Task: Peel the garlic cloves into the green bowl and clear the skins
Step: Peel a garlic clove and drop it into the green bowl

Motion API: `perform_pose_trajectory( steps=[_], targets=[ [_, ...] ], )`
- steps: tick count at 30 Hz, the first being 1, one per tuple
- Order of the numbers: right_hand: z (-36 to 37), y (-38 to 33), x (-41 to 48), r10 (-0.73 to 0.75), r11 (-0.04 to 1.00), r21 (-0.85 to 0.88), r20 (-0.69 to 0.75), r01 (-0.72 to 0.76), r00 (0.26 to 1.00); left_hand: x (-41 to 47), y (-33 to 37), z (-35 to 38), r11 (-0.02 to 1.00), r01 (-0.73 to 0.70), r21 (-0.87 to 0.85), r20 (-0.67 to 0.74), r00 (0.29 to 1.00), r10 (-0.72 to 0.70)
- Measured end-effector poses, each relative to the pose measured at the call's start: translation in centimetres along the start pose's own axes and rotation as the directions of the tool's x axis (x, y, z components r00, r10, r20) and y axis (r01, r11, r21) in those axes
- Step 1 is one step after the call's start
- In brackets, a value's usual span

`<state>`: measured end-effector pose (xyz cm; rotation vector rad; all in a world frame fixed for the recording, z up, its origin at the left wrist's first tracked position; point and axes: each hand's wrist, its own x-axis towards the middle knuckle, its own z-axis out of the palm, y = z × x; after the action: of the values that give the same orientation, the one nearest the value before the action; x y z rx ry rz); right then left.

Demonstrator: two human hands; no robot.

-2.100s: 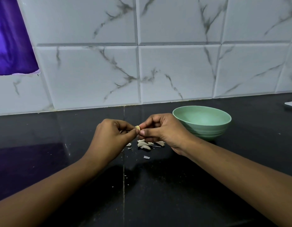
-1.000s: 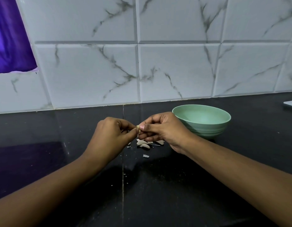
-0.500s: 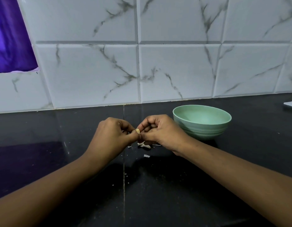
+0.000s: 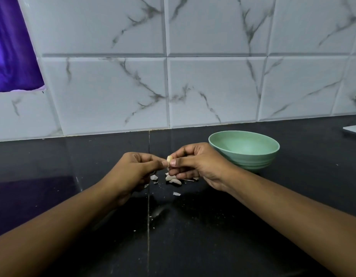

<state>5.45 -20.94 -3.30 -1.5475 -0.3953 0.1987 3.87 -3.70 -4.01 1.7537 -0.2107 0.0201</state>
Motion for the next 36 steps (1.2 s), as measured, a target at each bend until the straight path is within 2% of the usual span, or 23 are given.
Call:
perform_pose_trajectory(
  steps=[2, 7, 13, 17, 21, 25, 27, 31, 33, 36],
  targets=[
    [-0.1, 0.0, 0.0, 0.005, 1.000, 0.004, 0.000, -0.005, 1.000, 0.1, -0.2, 0.0, 1.000, -0.004, 0.000, 0.017, 1.000, 0.004],
    [0.0, 0.1, 0.0, 0.000, 1.000, -0.016, 0.001, 0.001, 1.000, 0.1, -0.6, 0.3, 1.000, -0.028, 0.012, -0.043, 0.999, 0.028],
    [0.1, 0.0, 0.0, -0.015, 0.996, -0.086, -0.016, 0.013, 1.000, 0.0, -0.5, 0.4, 0.984, -0.100, 0.147, -0.076, 0.991, 0.112],
    [0.6, 0.3, 0.0, -0.119, 0.956, -0.279, -0.069, 0.096, 0.990, -0.2, -0.4, 0.6, 0.936, -0.164, 0.311, -0.043, 0.982, 0.186],
    [1.0, 0.4, -0.1, -0.251, 0.868, -0.465, -0.106, 0.175, 0.962, -0.1, -0.6, 0.7, 0.906, -0.184, 0.381, -0.044, 0.975, 0.217],
    [1.0, 0.6, 0.1, -0.316, 0.823, -0.530, -0.127, 0.205, 0.940, -0.2, -0.6, 1.1, 0.852, -0.236, 0.467, -0.040, 0.957, 0.287],
    [0.9, 0.6, 0.3, -0.260, 0.872, -0.460, -0.146, 0.167, 0.955, -0.2, -0.4, 1.1, 0.846, -0.231, 0.481, -0.043, 0.957, 0.285],
    [0.5, 0.4, 0.3, -0.052, 0.979, -0.204, -0.127, 0.026, 0.990, -0.1, -0.4, 0.9, 0.848, -0.223, 0.481, -0.062, 0.956, 0.286],
    [0.2, 0.2, 0.2, 0.010, 0.986, -0.164, -0.084, -0.024, 0.996, 0.0, -0.6, 0.8, 0.817, -0.235, 0.527, -0.053, 0.950, 0.308],
    [0.0, 0.0, 0.2, 0.046, 0.980, -0.190, -0.055, -0.056, 0.997, 0.2, -0.8, 0.7, 0.788, -0.232, 0.570, -0.050, 0.948, 0.315]
  ],
)
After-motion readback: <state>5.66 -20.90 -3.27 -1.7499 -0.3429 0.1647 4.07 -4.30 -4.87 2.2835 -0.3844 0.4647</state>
